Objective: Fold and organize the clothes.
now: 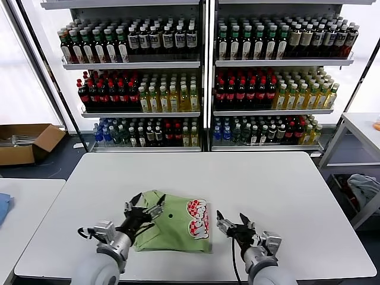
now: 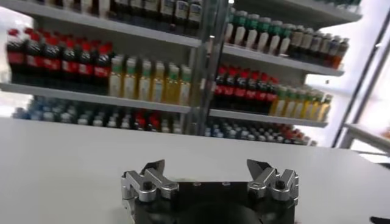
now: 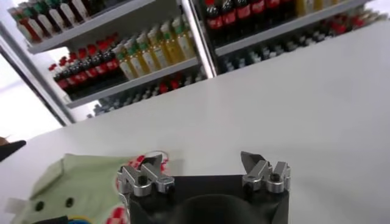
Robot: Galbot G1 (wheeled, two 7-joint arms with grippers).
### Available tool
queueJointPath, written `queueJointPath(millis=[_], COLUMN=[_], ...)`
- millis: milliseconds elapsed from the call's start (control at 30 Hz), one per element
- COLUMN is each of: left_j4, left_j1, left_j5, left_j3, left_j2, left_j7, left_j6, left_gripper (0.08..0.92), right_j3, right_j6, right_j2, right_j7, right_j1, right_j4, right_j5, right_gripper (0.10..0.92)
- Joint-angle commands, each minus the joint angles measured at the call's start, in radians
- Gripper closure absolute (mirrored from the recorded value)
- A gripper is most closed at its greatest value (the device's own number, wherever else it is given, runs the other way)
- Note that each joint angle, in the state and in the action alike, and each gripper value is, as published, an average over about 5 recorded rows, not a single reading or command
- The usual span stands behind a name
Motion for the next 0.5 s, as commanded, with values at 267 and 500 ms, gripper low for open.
queueJointPath(millis=[267,500], left_j4=[-0.014,-0.010], left_j1=[0.053,0.050], left_j5=[0.036,0.014], left_j3=[-0.171,-0.172], left_j2=[0.083,0.083], left_j7=[-0.018,-0.020], left_j6=[0.003,0.009], left_gripper=[0.177,0.177], right_j3=[-0.140,-0.171], right_j6=[-0.033,-0.034], right_j2=[0.095,0.105], right_j7=[0.164,0.178], right_j1=[0.151,0.152], right_j4=[-0.177,-0.202], right_j5=[0.189,0.133], right_gripper=[0.219,0.314])
